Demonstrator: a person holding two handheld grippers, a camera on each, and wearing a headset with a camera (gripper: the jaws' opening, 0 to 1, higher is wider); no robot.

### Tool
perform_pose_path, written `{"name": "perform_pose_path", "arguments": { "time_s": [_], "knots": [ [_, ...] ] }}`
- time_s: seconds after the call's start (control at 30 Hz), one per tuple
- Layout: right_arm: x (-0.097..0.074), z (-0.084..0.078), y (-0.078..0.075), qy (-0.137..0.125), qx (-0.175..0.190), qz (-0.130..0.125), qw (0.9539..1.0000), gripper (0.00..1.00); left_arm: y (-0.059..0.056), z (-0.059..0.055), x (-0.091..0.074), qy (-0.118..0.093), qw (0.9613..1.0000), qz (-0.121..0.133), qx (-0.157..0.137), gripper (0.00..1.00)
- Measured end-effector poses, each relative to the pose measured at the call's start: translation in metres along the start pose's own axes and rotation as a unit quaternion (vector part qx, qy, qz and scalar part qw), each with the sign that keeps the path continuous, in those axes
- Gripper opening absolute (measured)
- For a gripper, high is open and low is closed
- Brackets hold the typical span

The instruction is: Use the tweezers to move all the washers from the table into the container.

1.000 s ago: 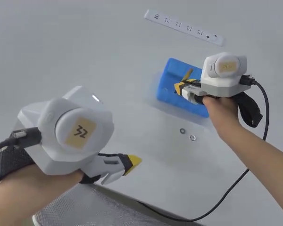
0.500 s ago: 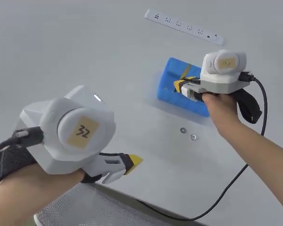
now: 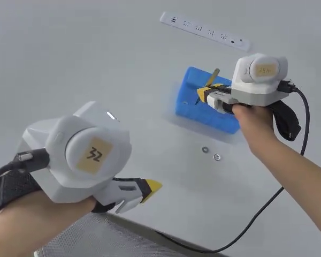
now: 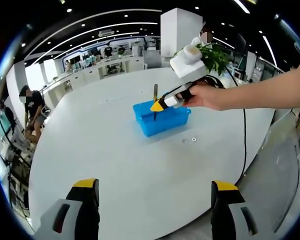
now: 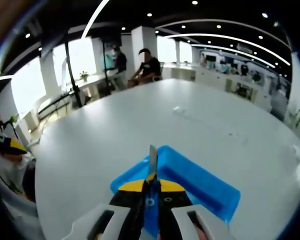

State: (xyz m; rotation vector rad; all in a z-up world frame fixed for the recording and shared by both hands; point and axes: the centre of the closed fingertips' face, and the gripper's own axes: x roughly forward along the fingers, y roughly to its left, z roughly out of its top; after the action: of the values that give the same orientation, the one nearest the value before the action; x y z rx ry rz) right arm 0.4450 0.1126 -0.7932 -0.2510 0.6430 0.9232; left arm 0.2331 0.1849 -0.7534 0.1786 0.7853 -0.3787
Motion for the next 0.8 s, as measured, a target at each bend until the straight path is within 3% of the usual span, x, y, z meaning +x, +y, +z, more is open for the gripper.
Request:
{"name": "perform_pose_path", "arguments": {
  "time_s": [0.27,0.47,0.73,0.8],
  "knots": [
    [-0.017,0.011,0.005,-0.017,0.006,-0.003,0.9998,0.05,-0.004,0.003,-0.002,-0.006,1.0,-0.002,0.004,0.95],
    [-0.04,0.014,0.008,-0.029,0.0,-0.008,0.9995,0.05,-0.003,0.005,-0.006,-0.013,0.9999,0.0,0.006,0.95],
    [-0.071,0.014,0.025,-0.038,-0.012,-0.005,0.9992,0.05,-0.003,0.009,-0.011,-0.023,0.9997,0.004,0.011,0.95],
    [-0.078,0.01,0.036,-0.037,-0.013,0.002,0.9992,0.05,-0.003,0.011,-0.013,-0.026,0.9996,0.007,0.01,0.95]
  ]
}}
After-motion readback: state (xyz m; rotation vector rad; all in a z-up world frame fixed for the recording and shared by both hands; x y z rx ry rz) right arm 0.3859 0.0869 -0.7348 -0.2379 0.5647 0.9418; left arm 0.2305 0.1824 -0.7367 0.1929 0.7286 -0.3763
